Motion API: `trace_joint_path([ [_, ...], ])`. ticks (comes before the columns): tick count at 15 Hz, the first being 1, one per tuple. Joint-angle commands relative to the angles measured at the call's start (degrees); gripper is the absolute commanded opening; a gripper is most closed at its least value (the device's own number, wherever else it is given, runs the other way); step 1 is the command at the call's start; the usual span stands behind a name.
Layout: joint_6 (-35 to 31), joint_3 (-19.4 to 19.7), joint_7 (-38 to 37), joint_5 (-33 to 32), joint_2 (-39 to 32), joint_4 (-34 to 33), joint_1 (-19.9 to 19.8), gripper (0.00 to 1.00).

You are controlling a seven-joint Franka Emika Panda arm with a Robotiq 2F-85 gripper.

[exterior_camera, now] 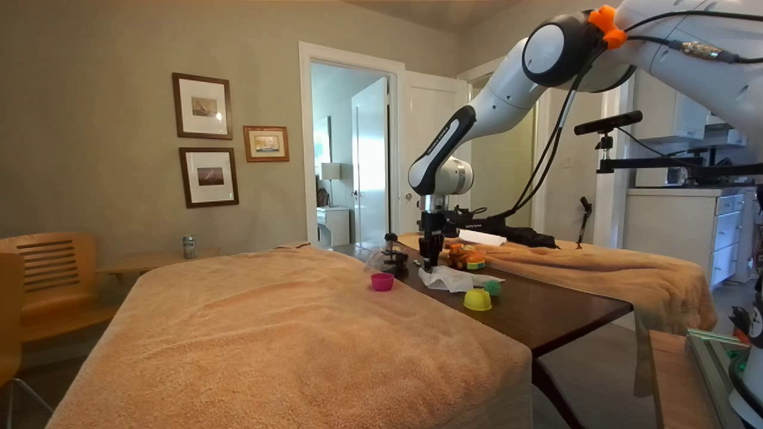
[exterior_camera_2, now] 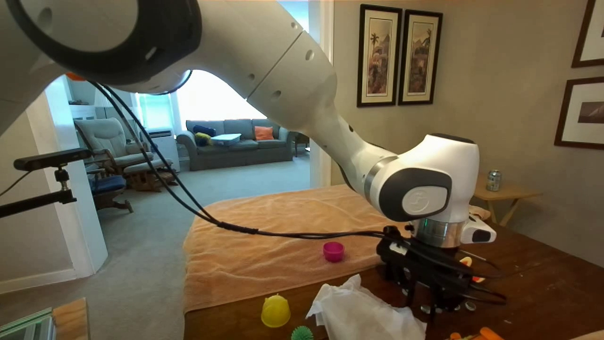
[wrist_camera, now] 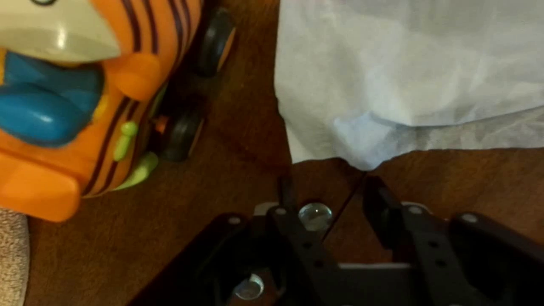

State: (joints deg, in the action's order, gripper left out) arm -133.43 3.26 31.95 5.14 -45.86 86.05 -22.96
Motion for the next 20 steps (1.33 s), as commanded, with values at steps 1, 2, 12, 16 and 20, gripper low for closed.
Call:
trace_joint_path([
  [1, -0.1, 0.1, -0.5, -1.9, 0.3, 0.4, 0.1, 0.66],
  [2, -0.1, 0.2, -0.6, -2.0, 0.3, 0.3, 0.1, 0.62],
  [12, 0.1, 0.0, -0.6, -1.7, -0.5, -0.9, -0.1, 1.0],
  [16, 0.1, -0.1, -0.6, -1.6, -0.7, -1.3, -0.1, 1.0],
  [20, 0.3, -0.1, -0.5, -1.6, -1.1, -1.7, -0.1, 1.0],
])
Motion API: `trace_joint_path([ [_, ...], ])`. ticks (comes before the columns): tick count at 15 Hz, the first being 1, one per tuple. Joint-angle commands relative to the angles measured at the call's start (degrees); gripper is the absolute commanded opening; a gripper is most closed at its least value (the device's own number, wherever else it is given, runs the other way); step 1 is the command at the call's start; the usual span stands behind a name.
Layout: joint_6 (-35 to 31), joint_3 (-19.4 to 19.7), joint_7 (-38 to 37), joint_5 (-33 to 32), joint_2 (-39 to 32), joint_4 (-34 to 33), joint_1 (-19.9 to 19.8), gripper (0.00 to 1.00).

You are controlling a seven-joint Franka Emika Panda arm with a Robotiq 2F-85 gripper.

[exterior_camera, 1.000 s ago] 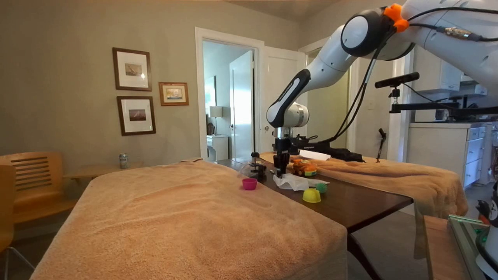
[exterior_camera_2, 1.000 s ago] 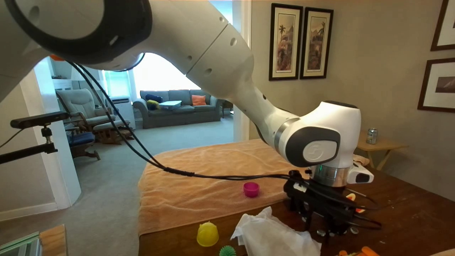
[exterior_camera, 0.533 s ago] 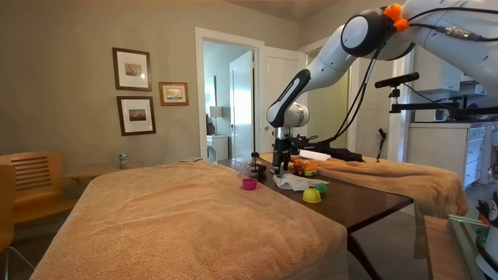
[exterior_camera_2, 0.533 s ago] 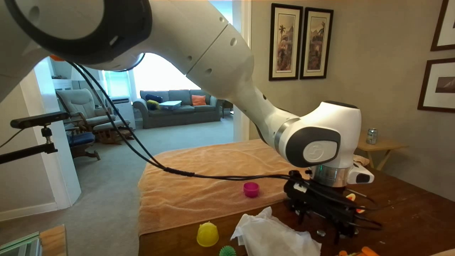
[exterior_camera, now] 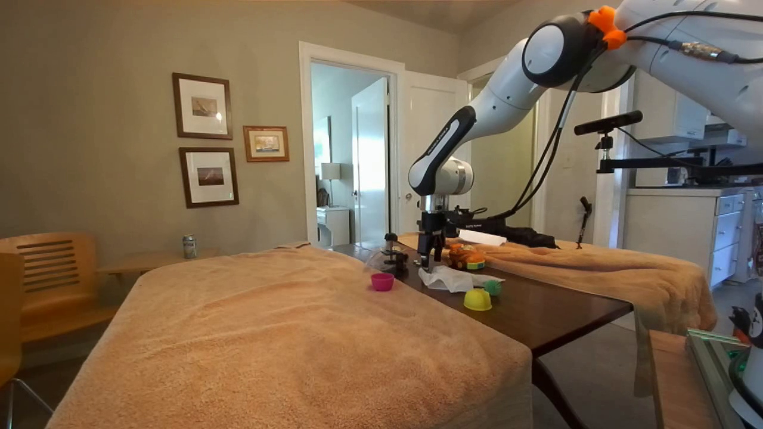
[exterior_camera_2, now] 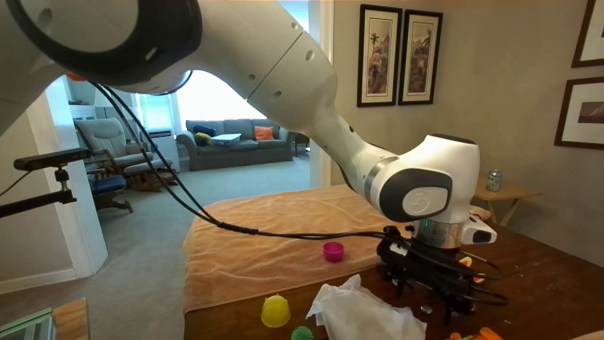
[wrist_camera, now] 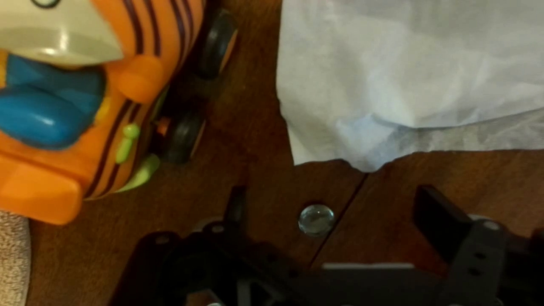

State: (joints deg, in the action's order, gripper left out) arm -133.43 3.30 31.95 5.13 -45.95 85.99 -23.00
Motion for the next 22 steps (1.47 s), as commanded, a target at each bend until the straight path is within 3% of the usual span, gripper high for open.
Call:
trace_joint_path([
  [1, 0.4, -0.1, -0.6, -1.7, -1.1, -2.0, -0.1, 1.0],
  [9, 0.9, -0.2, -0.7, -1.6, -3.1, -4.8, -0.2, 0.99],
  [10, 1.1, -0.1, -0.9, -1.7, -3.3, -5.1, -0.2, 0.79],
  [13, 1.1, -0.1, -0.8, -1.8, -3.8, -5.6, -0.2, 0.62],
  [21, 0.6, -0.1, -0.5, -1.7, -4.4, -6.6, -0.6, 0.04],
  [22, 0.6, -0.1, -0.5, -1.7, -4.5, -6.7, -0.6, 0.02],
])
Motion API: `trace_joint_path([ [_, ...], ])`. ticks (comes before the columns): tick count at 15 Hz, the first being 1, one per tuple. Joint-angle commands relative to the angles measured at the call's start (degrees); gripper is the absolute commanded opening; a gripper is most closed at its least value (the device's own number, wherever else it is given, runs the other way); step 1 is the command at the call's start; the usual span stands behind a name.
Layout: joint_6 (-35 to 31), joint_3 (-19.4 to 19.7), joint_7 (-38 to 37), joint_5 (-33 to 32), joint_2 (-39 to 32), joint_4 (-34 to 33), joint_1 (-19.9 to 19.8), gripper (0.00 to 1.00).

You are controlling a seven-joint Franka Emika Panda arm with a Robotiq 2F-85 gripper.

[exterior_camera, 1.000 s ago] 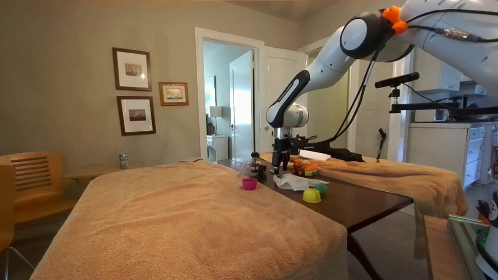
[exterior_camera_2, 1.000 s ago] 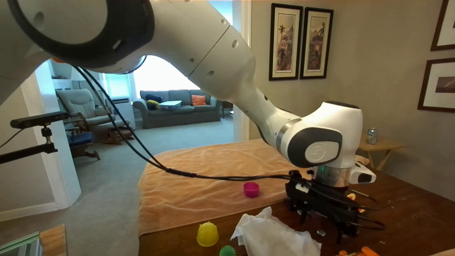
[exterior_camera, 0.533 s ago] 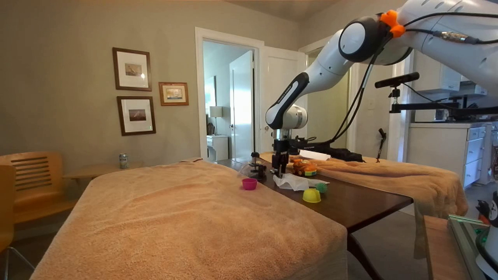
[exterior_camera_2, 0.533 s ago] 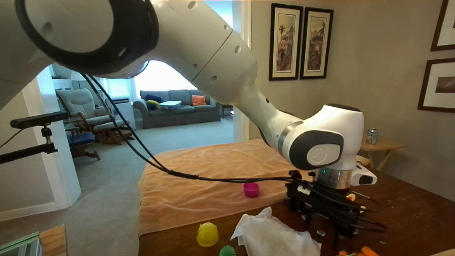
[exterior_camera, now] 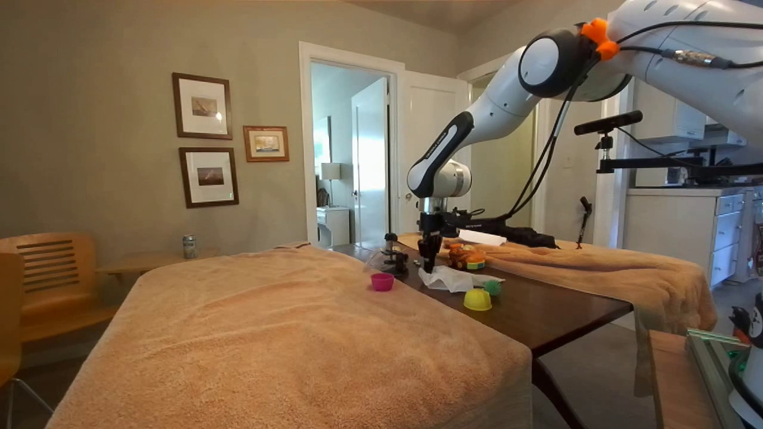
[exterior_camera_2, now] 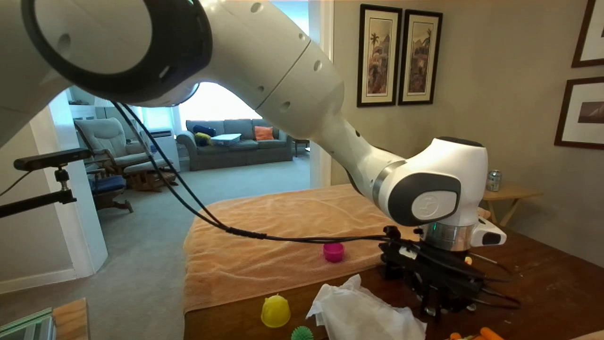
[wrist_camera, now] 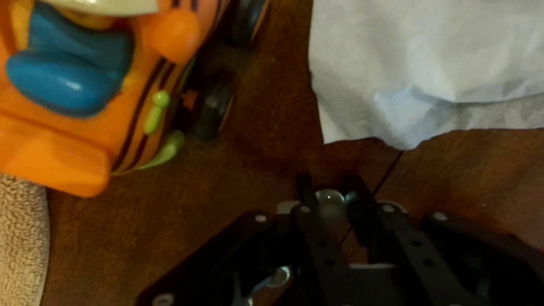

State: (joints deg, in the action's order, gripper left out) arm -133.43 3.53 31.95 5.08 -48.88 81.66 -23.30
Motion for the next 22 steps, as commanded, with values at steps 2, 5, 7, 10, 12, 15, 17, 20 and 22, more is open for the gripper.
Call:
trace_joint_path([
  [2, 0.6, -0.3, -0.5, -1.7, -1.7, -2.5, -0.2, 0.06],
  [5, 0.7, -0.4, -0.4, -1.7, -1.4, -2.3, -0.1, 0.06],
  [7, 0.4, -0.7, 0.0, -1.8, -0.2, -1.0, 0.1, 0.06],
  [10, -0.5, -1.6, 1.2, -2.0, 3.7, 3.6, 1.1, 0.06],
  [12, -1.0, -2.3, 2.4, -2.2, 6.3, 6.6, 1.9, 0.06],
  [15, -0.5, -2.9, 4.1, -2.4, 10.2, 10.9, 3.1, 0.06],
  [17, 0.4, -3.0, 4.7, -2.6, 12.3, 13.1, 4.0, 0.06],
  [20, 1.8, -3.1, 5.8, -2.8, 15.3, 16.6, 5.1, 0.06],
  [22, 2.1, -3.3, 6.5, -2.7, 16.3, 17.9, 5.7, 0.06],
])
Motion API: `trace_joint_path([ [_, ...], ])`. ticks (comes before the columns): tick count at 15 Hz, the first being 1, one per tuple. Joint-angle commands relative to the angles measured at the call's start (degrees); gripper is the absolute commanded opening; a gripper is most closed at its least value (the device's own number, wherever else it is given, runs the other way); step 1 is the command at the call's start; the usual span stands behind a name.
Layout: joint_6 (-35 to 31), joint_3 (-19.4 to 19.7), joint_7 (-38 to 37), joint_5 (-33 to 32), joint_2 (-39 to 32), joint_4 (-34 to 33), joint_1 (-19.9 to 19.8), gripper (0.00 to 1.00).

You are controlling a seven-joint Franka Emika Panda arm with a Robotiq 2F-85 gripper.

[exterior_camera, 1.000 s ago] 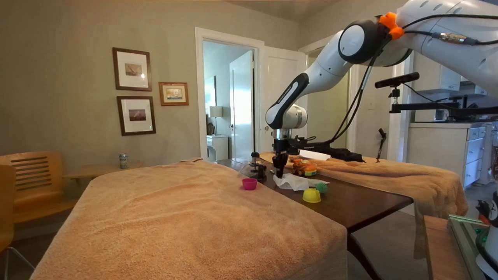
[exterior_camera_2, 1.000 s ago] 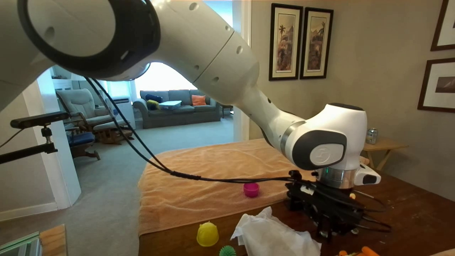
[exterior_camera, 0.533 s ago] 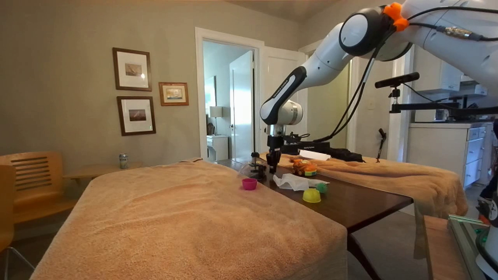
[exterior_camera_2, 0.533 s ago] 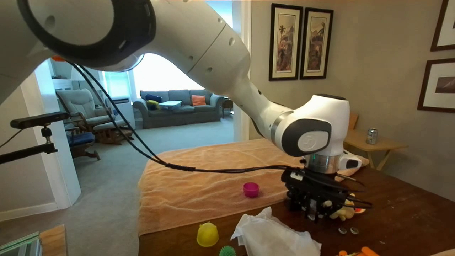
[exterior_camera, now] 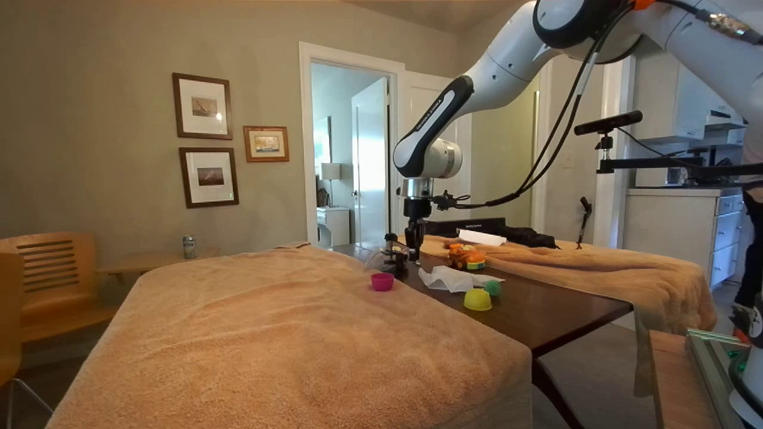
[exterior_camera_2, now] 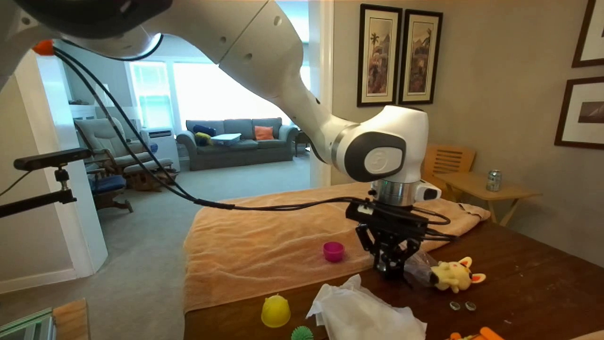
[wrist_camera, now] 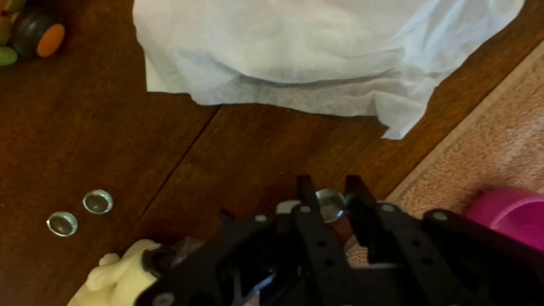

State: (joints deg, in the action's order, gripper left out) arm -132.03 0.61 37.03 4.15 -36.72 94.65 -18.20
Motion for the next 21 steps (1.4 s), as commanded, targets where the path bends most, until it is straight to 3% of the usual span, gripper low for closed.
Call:
trace_joint_path([
  [1, 0.6, -0.7, 2.2, -1.5, 4.3, 5.3, 0.8, 0.06],
  [21, 1.2, -2.4, 3.3, -3.3, 4.5, 5.1, 8.2, 0.06],
])
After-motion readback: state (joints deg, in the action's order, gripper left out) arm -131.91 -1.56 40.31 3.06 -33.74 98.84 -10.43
